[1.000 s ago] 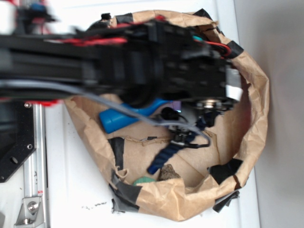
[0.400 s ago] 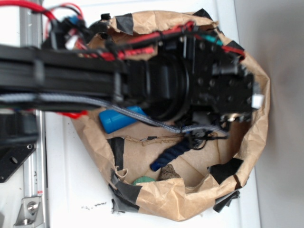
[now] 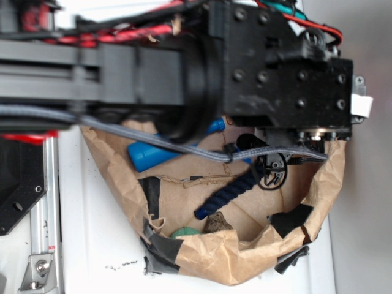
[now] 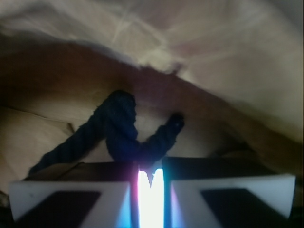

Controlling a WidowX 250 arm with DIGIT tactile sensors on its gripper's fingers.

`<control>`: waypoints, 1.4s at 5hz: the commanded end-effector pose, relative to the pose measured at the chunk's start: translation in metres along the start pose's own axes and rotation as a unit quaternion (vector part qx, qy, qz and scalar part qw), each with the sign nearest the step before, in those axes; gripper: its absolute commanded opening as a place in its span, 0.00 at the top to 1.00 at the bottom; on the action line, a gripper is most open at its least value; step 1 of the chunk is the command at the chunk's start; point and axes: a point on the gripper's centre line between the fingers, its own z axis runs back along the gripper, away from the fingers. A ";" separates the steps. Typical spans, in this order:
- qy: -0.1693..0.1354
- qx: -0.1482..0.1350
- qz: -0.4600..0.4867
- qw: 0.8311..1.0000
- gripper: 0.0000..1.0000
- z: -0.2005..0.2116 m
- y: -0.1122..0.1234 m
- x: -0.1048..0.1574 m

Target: Grab the blue rope.

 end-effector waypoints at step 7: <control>0.016 0.017 0.035 0.999 1.00 -0.061 -0.009 0.040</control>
